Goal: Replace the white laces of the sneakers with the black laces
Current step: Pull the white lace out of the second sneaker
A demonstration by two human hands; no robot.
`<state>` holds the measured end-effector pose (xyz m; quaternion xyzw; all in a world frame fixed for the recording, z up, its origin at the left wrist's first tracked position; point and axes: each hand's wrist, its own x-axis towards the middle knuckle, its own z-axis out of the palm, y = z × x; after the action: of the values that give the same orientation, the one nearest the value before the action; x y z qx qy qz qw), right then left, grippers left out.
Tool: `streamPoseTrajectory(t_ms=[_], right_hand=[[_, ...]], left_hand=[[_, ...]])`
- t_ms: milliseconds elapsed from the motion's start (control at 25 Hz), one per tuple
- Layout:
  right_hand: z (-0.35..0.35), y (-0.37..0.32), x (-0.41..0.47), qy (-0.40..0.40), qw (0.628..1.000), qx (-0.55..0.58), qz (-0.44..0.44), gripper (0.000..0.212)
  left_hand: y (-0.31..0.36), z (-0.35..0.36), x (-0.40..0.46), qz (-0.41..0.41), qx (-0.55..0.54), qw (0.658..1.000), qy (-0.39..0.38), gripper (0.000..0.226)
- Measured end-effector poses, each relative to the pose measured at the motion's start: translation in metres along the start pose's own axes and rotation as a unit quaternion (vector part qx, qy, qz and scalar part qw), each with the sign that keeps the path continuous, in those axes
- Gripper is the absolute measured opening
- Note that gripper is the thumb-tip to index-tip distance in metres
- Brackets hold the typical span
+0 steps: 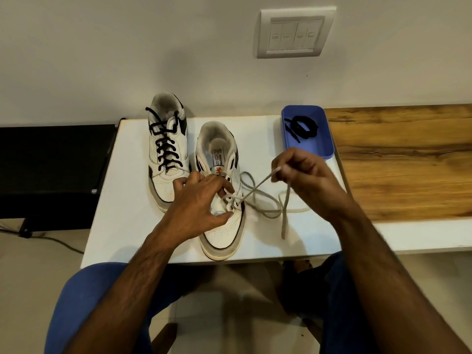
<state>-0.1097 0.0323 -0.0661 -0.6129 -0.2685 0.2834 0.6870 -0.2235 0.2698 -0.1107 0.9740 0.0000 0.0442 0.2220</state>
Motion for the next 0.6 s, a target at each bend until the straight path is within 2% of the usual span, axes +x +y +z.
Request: streamPoseTrajectory(t_ms=[40,120,160,200,240,280,360,400,480,600], right_hand=[[-0.004,-0.005,-0.002,0.022,0.995,0.095,-0.017,0.007],[-0.001,-0.006,0.0,0.038,0.972,0.233,0.012,0.008],[0.003,-0.003,0.003,0.036,0.964,0.258,0.045,0.007],[0.008,0.001,0.005,0.036,0.968,0.236,0.079,0.007],[0.012,0.006,0.007,0.037,0.982,0.147,0.109,0.008],[0.015,0.012,0.009,0.029,0.991,-0.001,0.13,0.01],[0.023,0.024,0.01,-0.016,0.948,-0.284,0.143,0.014],[0.026,0.028,0.01,-0.039,0.926,-0.347,0.141,0.016],[0.037,0.031,0.011,-0.059,0.92,-0.369,0.12,0.017],[0.046,0.035,0.015,-0.053,0.881,-0.467,0.059,0.011]], left_hand=[[0.0,0.0,0.0,-0.001,-0.001,1.0,0.0,0.048],[0.0,0.001,0.0,-0.003,-0.002,1.0,0.0,0.047],[0.0,0.001,0.0,-0.002,-0.001,1.0,-0.001,0.047],[-0.001,0.001,0.0,-0.002,0.001,1.0,-0.003,0.048],[-0.001,0.001,-0.001,-0.001,0.002,1.0,-0.005,0.048],[-0.001,0.001,-0.001,0.0,0.003,1.0,-0.005,0.048],[-0.001,0.001,0.0,0.001,0.005,1.0,-0.003,0.048],[-0.001,0.001,0.001,0.001,0.006,1.0,-0.002,0.048],[0.0,0.001,0.0,0.002,0.005,1.0,-0.004,0.048],[0.0,0.0,0.0,-0.001,-0.005,1.0,-0.003,0.048]])
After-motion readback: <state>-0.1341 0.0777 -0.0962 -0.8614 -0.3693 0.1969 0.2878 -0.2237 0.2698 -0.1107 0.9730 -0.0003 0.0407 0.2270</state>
